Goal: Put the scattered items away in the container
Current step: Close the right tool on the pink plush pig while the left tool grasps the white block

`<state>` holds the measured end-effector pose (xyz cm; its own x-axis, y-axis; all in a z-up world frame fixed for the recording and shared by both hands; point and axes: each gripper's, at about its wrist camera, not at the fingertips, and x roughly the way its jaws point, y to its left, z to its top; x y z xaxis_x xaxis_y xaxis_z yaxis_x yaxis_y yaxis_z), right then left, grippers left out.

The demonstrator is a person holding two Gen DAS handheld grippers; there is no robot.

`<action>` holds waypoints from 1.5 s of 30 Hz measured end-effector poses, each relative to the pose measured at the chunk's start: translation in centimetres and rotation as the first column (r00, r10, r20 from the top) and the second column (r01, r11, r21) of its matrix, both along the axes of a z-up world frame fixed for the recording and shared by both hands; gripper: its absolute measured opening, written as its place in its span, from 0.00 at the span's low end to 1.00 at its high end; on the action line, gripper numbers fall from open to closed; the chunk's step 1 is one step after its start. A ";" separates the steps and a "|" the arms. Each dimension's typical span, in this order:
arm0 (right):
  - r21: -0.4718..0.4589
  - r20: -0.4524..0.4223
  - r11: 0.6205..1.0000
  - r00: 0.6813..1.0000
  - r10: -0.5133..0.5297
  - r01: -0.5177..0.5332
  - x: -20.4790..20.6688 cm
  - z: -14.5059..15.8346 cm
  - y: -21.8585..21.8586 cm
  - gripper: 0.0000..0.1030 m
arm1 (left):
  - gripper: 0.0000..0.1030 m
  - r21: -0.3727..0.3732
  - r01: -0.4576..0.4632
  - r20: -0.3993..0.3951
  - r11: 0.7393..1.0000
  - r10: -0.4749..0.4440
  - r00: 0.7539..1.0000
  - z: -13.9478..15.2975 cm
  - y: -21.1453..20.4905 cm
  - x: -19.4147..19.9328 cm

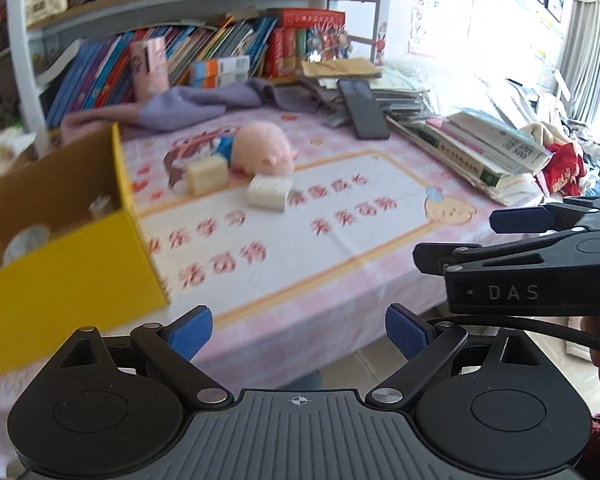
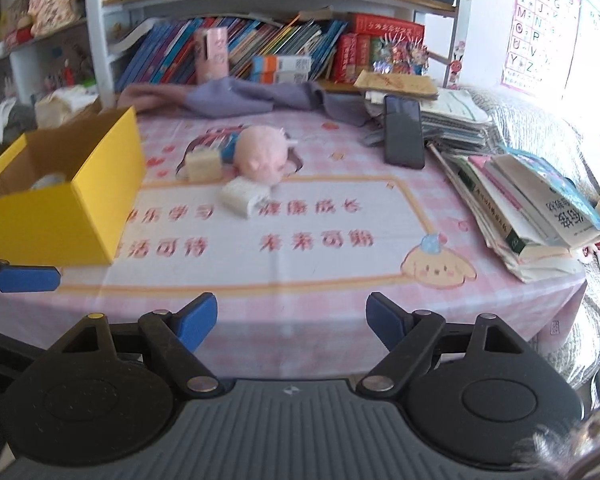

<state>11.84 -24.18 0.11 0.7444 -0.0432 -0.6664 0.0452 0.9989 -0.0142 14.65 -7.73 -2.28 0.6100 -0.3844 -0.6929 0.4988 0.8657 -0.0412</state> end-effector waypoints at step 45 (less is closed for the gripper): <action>0.340 -0.182 0.863 0.875 0.449 -0.372 34.6 -4.9 -6.0 0.80 | 0.80 0.114 -0.361 -0.125 0.926 0.374 0.919 -6.9 -10.8 22.1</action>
<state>46.48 -30.18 -4.76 0.4610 0.4503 -0.7646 -0.3369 0.8860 0.3187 36.75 -18.48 -9.22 0.5898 -0.0863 -0.8029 0.1395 0.9902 -0.0040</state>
